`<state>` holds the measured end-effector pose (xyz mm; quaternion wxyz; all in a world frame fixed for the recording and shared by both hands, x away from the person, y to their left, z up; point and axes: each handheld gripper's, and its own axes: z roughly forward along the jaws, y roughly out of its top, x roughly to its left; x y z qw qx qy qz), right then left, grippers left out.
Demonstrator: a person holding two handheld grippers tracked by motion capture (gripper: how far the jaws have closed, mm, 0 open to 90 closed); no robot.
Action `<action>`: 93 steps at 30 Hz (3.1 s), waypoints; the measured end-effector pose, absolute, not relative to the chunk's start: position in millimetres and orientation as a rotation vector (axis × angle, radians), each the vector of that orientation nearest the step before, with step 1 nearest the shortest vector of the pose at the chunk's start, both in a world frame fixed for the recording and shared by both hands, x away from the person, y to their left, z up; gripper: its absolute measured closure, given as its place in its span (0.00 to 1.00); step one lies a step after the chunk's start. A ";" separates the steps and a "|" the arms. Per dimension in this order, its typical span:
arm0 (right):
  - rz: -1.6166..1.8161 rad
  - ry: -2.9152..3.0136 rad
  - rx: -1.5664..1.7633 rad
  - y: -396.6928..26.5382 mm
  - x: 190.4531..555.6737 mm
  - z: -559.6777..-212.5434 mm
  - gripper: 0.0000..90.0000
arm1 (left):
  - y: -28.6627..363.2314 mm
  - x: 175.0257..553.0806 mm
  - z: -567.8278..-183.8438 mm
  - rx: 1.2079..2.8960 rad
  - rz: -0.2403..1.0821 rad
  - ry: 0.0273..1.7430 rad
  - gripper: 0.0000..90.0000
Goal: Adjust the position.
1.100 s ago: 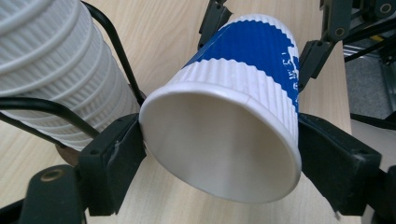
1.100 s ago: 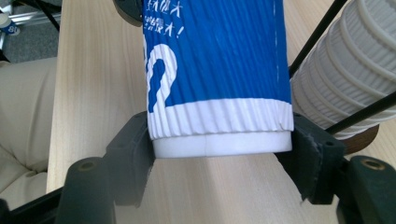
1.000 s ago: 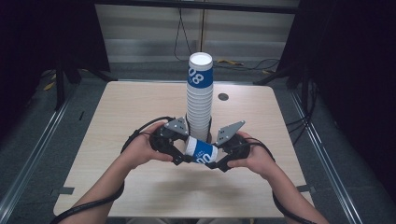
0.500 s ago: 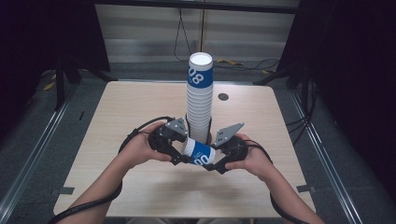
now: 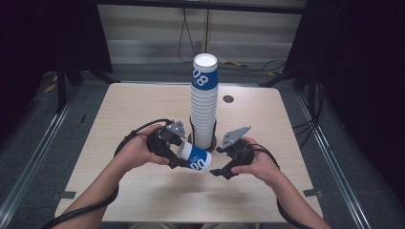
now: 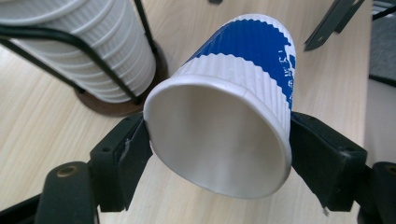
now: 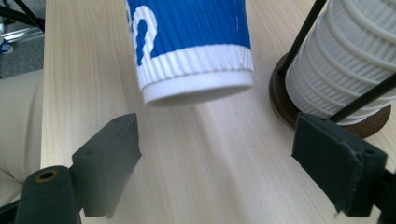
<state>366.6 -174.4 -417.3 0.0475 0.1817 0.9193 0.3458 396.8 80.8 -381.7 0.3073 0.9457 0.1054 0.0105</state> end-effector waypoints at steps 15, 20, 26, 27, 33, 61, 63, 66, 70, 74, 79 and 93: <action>1.047 2.795 0.598 -180.5 366.0 -418.2 0.15 | 88.5 400.3 -387.5 2.614 0.045 0.292 0.25; 1.046 2.796 0.604 -182.1 366.0 -419.0 0.15 | 91.0 400.6 -389.2 2.654 0.052 0.312 0.24; 1.048 2.791 0.608 -183.2 366.0 -419.3 0.15 | 94.7 401.4 -391.3 2.692 0.050 0.320 0.24; 1.043 2.790 0.610 -183.7 365.9 -419.2 0.15 | 94.9 401.2 -392.0 2.700 0.054 0.322 0.24; 1.035 2.790 0.625 -185.7 365.7 -419.3 0.15 | 97.0 401.6 -394.6 2.733 0.043 0.311 0.23; 1.016 2.787 0.641 -187.9 366.5 -420.4 0.15 | 94.6 399.2 -403.6 2.820 0.033 0.289 0.19; 1.018 2.788 0.641 -188.1 366.5 -420.4 0.15 | 93.7 398.6 -403.9 2.797 0.046 0.286 0.18; 1.022 2.786 0.636 -188.6 366.6 -420.4 0.15 | 92.6 399.3 -401.4 2.787 0.036 0.266 0.18; 1.017 2.784 0.636 -189.0 366.4 -420.7 0.15 | 90.3 397.7 -400.3 2.774 0.030 0.260 0.20; 1.024 2.785 0.637 -189.3 366.4 -420.7 0.15 | 88.3 396.7 -402.2 2.769 0.023 0.243 0.20; 1.015 2.783 0.649 -190.6 365.8 -421.3 0.15 | 86.4 395.0 -404.6 2.764 0.024 0.230 0.20; 1.022 2.777 0.647 -191.4 366.6 -419.9 0.15 | 83.4 389.5 -397.0 2.717 0.039 0.186 0.20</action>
